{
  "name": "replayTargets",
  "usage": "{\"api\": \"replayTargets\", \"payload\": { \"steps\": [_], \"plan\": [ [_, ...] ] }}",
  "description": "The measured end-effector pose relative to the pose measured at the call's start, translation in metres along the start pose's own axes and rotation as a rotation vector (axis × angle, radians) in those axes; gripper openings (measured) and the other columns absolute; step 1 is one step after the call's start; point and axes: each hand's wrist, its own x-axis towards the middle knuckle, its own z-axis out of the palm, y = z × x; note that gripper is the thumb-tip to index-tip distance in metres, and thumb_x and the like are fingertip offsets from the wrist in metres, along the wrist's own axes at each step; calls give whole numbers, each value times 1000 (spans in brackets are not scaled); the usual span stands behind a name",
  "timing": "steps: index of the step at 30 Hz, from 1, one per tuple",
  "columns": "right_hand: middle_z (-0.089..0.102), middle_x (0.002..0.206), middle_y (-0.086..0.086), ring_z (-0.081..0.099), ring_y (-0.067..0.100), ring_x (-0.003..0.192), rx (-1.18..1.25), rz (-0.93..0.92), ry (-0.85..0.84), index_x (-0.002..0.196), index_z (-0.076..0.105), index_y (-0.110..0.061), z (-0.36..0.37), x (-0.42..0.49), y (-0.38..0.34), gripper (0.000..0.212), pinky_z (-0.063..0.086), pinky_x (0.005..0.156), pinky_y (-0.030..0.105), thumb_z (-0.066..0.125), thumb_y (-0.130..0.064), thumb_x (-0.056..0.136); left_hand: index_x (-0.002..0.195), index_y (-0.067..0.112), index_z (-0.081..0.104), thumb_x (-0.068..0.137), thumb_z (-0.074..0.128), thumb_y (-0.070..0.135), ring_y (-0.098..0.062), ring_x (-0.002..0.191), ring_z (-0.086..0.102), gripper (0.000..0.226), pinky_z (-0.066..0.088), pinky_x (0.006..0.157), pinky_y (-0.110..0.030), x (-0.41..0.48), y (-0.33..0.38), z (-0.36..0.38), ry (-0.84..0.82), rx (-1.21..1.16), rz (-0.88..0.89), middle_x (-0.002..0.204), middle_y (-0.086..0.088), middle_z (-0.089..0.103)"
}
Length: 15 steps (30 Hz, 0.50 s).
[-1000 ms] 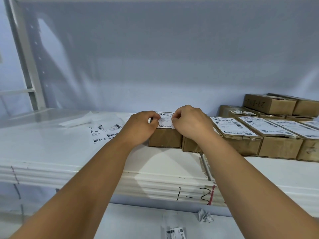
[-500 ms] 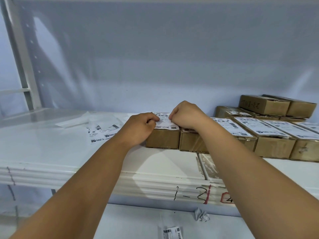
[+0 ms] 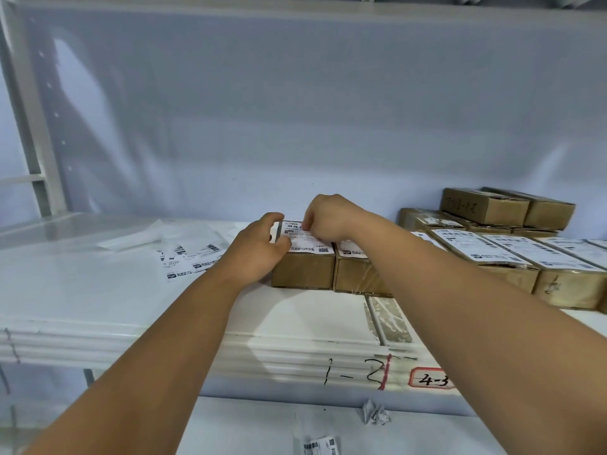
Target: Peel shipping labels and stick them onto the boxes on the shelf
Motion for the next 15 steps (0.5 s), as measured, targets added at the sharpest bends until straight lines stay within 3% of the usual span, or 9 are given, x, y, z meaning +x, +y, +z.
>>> {"api": "replayTargets", "payload": {
  "steps": [4, 8, 11, 15],
  "plan": [
    [67, 114, 1, 60, 20, 106, 213, -160, -29, 105, 70, -20, -2, -8, -15, 42, 51, 87, 31, 41, 1, 84, 146, 30, 21, 96, 44, 31, -15, 102, 49, 56, 34, 81, -26, -1, 0, 0, -48, -57, -62, 138, 2, 49],
    [64, 119, 4, 59, 25, 111, 248, -178, -89, 111, 67, -23, 6, 0, -18, 41, 49, 94, 40, 45, -1, 85, 141, 32, 26, 96, 42, 32, -21, 95, 56, 48, 40, 66, -22, 0, -2, 0, -48, -58, -64, 122, -2, 58],
    [55, 132, 3, 52, 20, 119, 256, -147, -92, 128, 55, -19, 9, 7, -18, 43, 43, 95, 27, 47, -4, 89, 143, 30, 23, 96, 43, 30, -19, 94, 53, 51, 40, 69, -24, -1, -1, 1, -29, -52, -54, 120, -2, 55],
    [48, 139, 2, 44, 20, 126, 227, -142, -126, 140, 41, -19, 8, 11, -16, 49, 34, 94, 24, 43, -5, 93, 148, 26, 13, 96, 46, 24, -15, 109, 48, 62, 34, 86, -25, 1, 0, 2, -6, -90, -3, 147, -1, 36]
  ]
}}
